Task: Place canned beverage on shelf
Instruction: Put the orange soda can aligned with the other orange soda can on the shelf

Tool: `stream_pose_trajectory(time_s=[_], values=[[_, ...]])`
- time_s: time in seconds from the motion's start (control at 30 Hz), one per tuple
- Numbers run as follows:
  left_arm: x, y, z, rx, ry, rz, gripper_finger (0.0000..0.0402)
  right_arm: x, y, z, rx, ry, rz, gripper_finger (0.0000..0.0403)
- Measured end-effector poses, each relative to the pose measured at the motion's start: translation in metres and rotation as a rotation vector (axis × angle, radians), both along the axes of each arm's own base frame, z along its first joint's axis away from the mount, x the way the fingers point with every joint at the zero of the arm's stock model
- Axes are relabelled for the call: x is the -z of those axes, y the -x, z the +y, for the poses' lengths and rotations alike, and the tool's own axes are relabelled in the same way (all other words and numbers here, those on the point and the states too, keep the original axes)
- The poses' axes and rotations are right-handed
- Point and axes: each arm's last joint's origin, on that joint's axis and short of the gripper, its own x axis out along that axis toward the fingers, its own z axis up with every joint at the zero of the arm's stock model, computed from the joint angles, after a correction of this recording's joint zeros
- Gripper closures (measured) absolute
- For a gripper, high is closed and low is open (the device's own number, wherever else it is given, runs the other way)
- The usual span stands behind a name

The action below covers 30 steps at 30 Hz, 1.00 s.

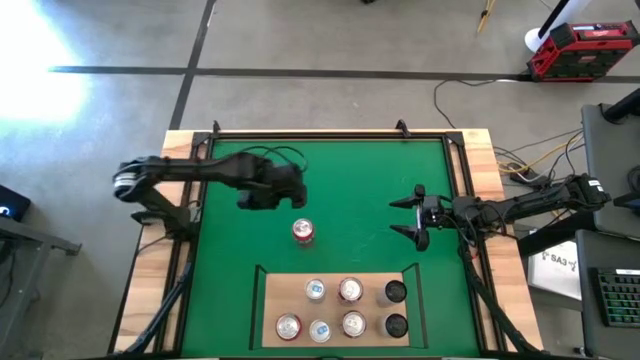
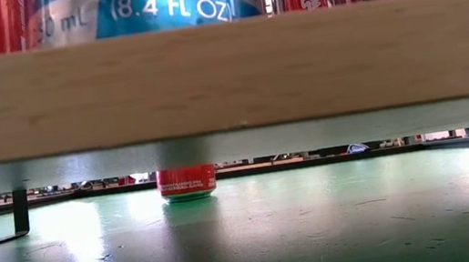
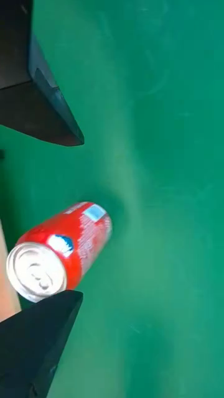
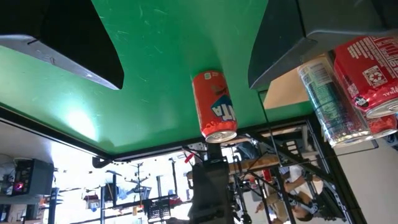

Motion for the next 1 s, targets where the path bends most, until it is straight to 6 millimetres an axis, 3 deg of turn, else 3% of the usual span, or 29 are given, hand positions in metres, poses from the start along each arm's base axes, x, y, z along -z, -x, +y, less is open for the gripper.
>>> stream_pose_trajectory(time_s=[0.2, 0.6, 1.0], values=[[0.002, -0.031, -0.004, 0.018, 0.046, 0.06, 0.0019, 0.0, 0.0, 0.0, 0.0, 0.0, 0.0, 0.0067], [0.025, -0.078, -0.036, 0.112, 0.06, 0.094, 0.0017, 0.0, 0.0, 0.0, 0.0, 0.0, 0.0, 0.0067], [0.039, -0.094, -0.037, 0.015, 0.113, 0.181, 0.0017, 0.0, 0.0, 0.0, 0.0, 0.0, 0.0, 0.0067]])
